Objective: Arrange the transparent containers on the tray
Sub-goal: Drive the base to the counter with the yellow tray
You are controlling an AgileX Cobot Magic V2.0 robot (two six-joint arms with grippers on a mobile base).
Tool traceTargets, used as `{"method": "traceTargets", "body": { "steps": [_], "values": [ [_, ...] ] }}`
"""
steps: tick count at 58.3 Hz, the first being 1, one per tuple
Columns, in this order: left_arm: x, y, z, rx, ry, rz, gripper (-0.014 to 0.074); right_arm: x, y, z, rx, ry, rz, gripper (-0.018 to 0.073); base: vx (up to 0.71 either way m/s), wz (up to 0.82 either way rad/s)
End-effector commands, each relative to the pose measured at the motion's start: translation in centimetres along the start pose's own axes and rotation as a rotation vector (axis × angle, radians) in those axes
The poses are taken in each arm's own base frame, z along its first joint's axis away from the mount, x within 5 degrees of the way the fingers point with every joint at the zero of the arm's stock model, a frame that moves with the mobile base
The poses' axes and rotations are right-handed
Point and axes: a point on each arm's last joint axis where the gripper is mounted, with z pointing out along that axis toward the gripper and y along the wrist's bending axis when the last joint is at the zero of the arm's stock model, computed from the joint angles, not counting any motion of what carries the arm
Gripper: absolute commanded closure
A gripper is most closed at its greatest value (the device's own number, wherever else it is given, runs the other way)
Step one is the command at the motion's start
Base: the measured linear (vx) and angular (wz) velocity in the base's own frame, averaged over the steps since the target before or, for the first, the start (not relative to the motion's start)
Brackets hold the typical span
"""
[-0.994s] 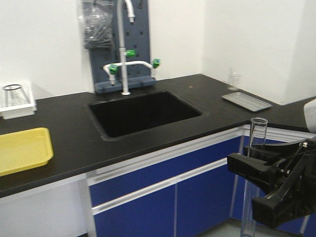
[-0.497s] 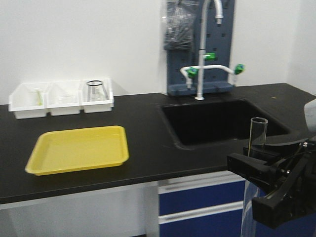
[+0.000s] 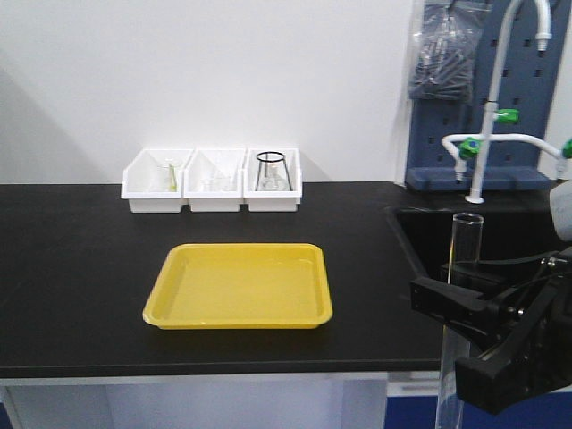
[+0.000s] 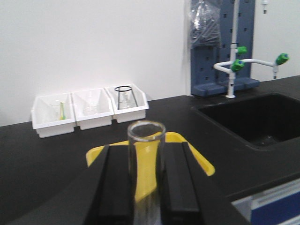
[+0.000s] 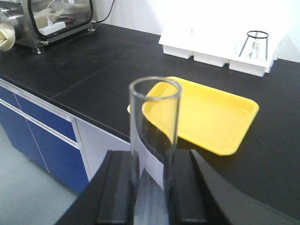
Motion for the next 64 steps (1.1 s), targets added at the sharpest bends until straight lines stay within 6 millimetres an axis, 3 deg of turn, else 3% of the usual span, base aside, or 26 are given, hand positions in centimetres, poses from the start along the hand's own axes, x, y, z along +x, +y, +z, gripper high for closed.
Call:
{"method": "traceTargets", "body": {
  "steps": [1, 64],
  "values": [
    [-1.91, -0.2, -0.25, 0.015, -0.116, -0.016, 0.0457, -1.86, -0.25, -0.79, 0.032, -0.116, -0.004, 0.0487, 0.2, 0.26],
    [-1.9, -0.2, -0.25, 0.015, -0.115, -0.016, 0.0457, -1.87, -0.26, -0.79, 0.032, -0.117, -0.004, 0.0487, 0.25, 0.06]
  ]
}}
